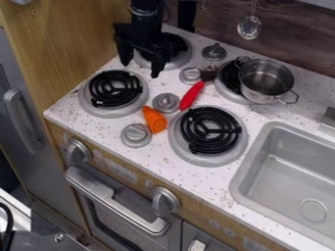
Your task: Take the red fork and put it on top of the front left burner
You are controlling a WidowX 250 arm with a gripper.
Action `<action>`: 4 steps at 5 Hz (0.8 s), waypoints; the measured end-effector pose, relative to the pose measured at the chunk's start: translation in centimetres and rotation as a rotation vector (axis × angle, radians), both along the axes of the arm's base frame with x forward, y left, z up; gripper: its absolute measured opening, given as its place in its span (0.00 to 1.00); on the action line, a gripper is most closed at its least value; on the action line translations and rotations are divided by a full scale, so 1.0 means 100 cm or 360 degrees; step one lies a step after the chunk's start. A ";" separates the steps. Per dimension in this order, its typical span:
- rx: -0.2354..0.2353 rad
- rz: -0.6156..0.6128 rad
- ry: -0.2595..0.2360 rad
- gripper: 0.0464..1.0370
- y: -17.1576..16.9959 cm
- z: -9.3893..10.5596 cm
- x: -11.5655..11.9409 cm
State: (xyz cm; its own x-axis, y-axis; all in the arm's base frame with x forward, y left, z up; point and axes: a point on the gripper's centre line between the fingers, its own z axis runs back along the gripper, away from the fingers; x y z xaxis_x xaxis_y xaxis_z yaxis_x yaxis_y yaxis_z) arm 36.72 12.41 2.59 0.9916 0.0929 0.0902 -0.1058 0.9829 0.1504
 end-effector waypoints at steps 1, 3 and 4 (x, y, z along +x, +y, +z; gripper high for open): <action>-0.0026 0.0002 0.0069 0.96 -0.002 -0.017 -0.004; -0.0107 -0.0152 0.0097 0.96 -0.035 -0.042 0.027; -0.0148 -0.0235 0.0059 0.96 -0.051 -0.052 0.052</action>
